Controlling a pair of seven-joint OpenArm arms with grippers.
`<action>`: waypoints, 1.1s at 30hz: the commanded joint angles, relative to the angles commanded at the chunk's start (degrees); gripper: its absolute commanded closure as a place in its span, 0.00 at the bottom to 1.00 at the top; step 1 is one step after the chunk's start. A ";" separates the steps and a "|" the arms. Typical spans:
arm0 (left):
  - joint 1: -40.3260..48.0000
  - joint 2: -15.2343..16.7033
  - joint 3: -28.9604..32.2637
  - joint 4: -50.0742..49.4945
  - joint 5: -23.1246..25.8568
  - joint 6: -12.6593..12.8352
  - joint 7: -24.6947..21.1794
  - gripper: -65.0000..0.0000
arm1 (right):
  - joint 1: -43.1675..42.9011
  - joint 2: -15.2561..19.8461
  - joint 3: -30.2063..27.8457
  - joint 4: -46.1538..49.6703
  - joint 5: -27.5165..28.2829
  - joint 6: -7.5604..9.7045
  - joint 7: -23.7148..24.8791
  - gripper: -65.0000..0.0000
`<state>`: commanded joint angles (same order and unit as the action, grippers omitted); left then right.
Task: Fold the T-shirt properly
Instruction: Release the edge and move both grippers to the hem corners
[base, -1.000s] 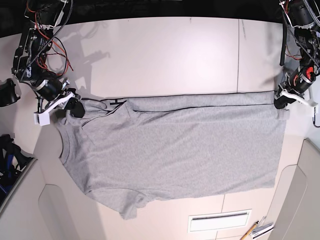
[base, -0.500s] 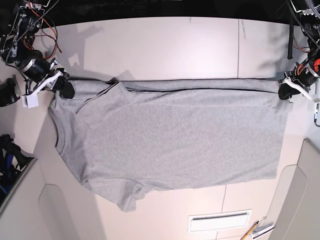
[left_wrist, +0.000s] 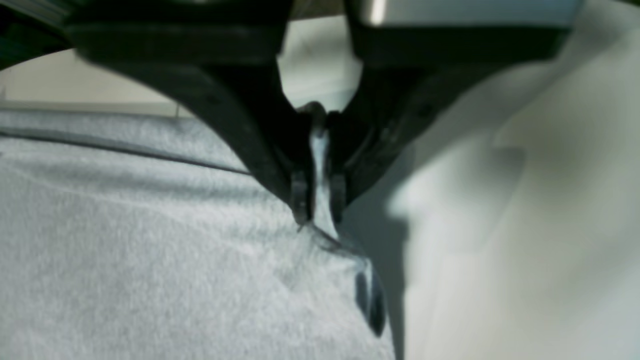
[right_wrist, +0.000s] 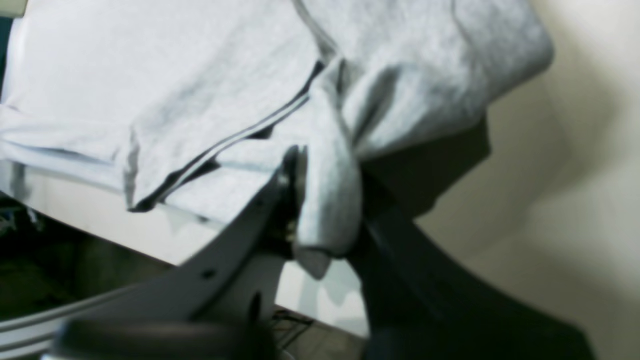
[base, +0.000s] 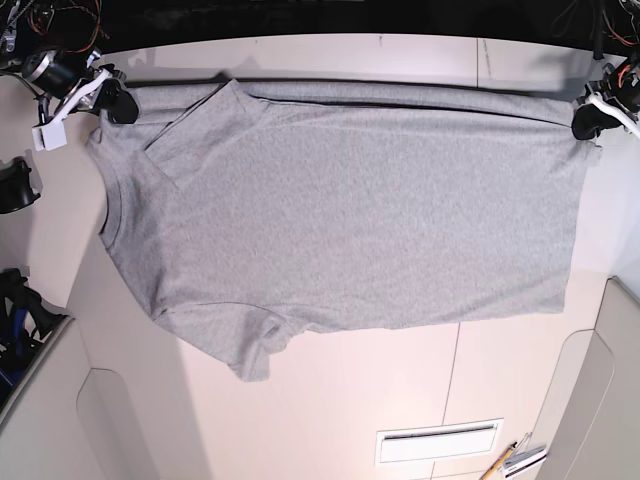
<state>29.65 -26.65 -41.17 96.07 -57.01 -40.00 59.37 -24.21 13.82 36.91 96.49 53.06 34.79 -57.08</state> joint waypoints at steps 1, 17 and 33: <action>0.39 0.00 0.00 0.00 -1.22 0.00 0.92 1.00 | -0.55 0.00 0.48 0.00 0.11 -0.02 0.00 1.00; 3.06 0.13 0.00 -0.02 -2.32 0.00 2.62 0.84 | -3.08 -0.02 3.39 0.00 0.66 -0.31 -0.46 0.65; 1.60 -0.57 -7.72 -0.02 -7.04 0.00 2.54 0.51 | 2.05 2.86 12.48 0.07 -0.74 -0.35 3.13 0.45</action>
<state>31.24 -27.22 -48.88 96.05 -64.05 -40.00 61.91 -22.15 16.69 49.39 96.55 52.31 34.44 -53.95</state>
